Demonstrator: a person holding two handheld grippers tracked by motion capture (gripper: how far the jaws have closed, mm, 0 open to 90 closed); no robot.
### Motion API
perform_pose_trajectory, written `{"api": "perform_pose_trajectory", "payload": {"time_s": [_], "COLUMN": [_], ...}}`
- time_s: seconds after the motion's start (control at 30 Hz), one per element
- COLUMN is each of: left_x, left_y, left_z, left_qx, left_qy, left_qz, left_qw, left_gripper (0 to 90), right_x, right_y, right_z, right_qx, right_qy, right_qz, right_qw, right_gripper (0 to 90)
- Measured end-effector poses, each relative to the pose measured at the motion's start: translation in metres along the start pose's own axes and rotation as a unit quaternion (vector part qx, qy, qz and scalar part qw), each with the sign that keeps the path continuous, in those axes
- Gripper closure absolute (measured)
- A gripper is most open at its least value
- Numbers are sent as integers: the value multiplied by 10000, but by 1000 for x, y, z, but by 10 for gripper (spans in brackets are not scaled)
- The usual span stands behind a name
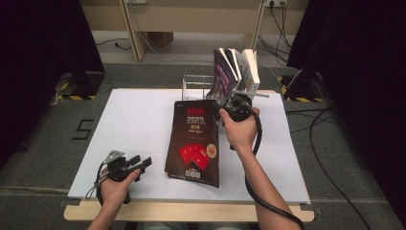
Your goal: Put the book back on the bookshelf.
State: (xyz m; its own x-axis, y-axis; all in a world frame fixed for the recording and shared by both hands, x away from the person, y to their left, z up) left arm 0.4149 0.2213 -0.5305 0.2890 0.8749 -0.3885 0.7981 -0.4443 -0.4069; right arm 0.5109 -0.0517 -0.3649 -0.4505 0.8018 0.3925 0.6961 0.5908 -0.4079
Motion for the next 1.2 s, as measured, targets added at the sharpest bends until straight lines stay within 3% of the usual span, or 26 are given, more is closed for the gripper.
{"api": "perform_pose_trajectory", "payload": {"time_s": [0.6,0.9,1.2], "left_x": [0,1,3], "left_y": [1,1,1], "left_z": [0,0,0], "left_qx": [-17,-27,-43], "left_qy": [35,54,63], "left_qz": [-13,-50,-52], "left_qw": [10000,10000,10000], "left_gripper": [406,406,406], "right_x": [-8,1,8], "right_y": [-30,-15,3], "right_z": [-20,-37,-64], "right_qx": [-424,-558,-883], "right_qy": [-78,-160,-230], "right_qz": [205,236,382], "right_qw": [9989,9980,9951], "right_gripper": [882,882,882]}}
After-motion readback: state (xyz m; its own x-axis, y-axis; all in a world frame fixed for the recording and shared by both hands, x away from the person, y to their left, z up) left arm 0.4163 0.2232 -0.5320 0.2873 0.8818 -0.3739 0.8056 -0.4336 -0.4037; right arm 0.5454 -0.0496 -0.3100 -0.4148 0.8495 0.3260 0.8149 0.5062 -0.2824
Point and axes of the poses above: each handheld gripper's, and its own axes: y roughly forward along the jaws, z roughly out of its underside, x roughly to its left, the point moved 9 cm from there along y, roughly forward along the jaws, and after that the axes turned 3 degrees about -x, right-handed, at the moved point
